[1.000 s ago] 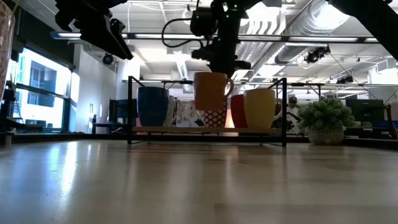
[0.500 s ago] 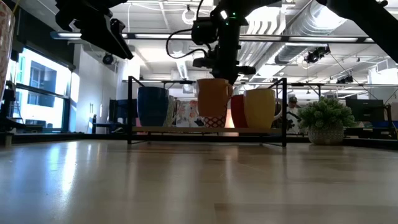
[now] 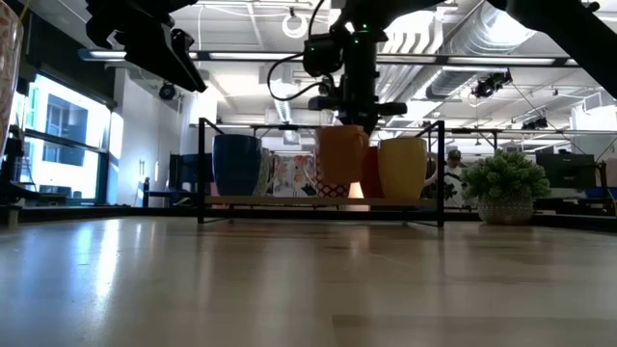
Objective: Place coffee mugs
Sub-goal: Put the orange mug on the shelf
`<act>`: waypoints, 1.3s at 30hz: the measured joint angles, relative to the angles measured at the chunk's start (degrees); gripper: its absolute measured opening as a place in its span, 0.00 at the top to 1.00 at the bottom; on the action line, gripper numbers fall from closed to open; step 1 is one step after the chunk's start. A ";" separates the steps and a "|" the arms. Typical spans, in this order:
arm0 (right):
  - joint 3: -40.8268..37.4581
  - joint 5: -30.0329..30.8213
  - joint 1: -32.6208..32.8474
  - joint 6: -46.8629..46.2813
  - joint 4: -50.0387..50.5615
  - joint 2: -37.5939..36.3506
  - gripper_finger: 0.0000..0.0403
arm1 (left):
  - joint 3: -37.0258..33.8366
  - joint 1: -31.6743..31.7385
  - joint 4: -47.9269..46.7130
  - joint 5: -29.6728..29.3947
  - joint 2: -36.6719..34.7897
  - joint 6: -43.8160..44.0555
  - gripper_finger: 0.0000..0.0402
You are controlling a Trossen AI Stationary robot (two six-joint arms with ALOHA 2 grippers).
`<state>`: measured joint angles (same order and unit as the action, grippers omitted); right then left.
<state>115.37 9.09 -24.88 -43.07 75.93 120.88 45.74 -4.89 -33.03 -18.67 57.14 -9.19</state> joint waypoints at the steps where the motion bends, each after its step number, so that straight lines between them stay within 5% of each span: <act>1: 0.00 0.37 0.02 -0.09 0.17 0.00 1.00 | 0.00 0.00 -0.01 0.00 0.01 -0.02 0.61; 39: 0.15 1.72 0.79 4.03 -1.56 3.72 1.00 | 0.00 0.00 -0.86 0.02 0.02 -0.02 0.61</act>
<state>115.52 10.81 -24.10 -39.04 74.37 124.60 45.74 -4.89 -33.89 -18.65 57.17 -9.21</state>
